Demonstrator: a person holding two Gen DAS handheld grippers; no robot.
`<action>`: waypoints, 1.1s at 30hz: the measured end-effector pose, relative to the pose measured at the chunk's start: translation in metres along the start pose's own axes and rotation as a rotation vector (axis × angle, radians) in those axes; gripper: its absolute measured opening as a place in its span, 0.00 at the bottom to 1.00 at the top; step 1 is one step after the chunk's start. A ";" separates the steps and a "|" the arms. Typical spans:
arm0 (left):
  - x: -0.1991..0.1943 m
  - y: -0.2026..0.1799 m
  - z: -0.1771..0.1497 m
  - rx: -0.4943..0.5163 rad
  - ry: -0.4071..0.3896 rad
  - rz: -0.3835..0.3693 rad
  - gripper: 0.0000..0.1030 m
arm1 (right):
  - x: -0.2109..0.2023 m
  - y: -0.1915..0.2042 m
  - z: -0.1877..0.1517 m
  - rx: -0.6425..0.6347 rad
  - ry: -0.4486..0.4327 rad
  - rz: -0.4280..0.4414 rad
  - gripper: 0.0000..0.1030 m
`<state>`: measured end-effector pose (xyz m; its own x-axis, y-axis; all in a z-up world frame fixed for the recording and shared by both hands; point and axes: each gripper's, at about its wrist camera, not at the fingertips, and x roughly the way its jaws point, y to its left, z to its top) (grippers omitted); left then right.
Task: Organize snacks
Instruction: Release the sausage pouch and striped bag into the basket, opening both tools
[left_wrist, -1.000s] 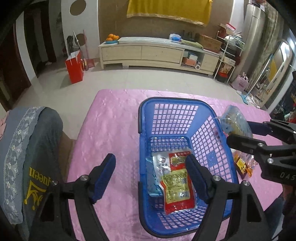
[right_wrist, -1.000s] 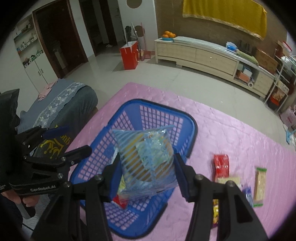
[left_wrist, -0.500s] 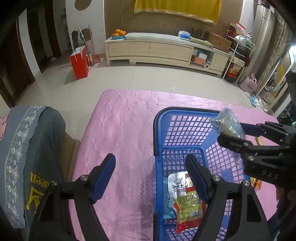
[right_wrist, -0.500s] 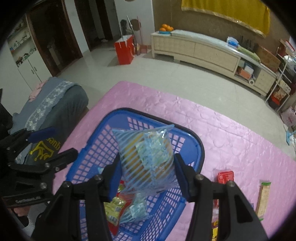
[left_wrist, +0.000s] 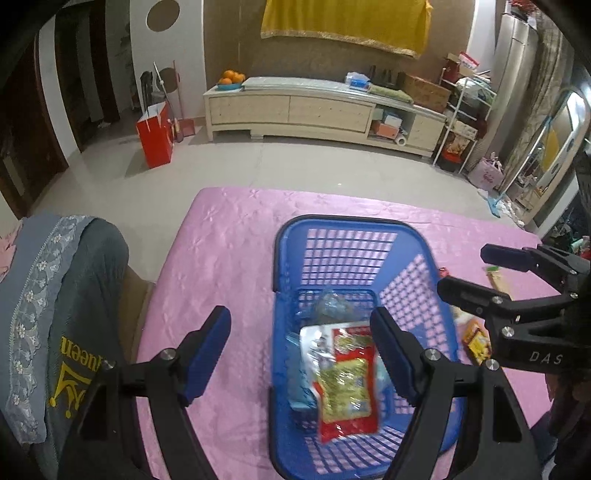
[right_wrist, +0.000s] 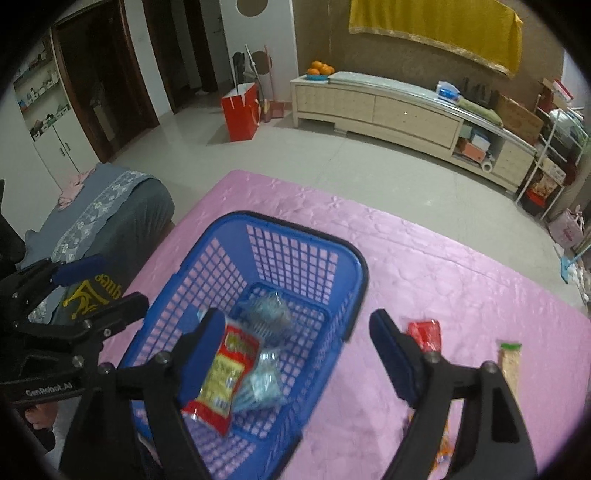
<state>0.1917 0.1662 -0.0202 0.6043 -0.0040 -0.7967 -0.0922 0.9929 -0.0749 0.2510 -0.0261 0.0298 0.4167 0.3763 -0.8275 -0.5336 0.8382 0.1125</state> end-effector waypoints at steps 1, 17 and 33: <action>-0.005 -0.005 -0.002 0.007 -0.004 -0.003 0.74 | -0.005 0.000 -0.003 0.002 -0.004 0.000 0.81; -0.061 -0.074 -0.024 0.095 -0.055 -0.071 0.77 | -0.085 -0.030 -0.050 0.065 -0.060 -0.047 0.81; -0.077 -0.166 -0.039 0.220 -0.059 -0.124 0.77 | -0.131 -0.087 -0.109 0.166 -0.078 -0.104 0.81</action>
<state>0.1300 -0.0032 0.0301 0.6461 -0.1265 -0.7527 0.1558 0.9873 -0.0322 0.1629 -0.1911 0.0684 0.5222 0.3079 -0.7953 -0.3588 0.9253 0.1227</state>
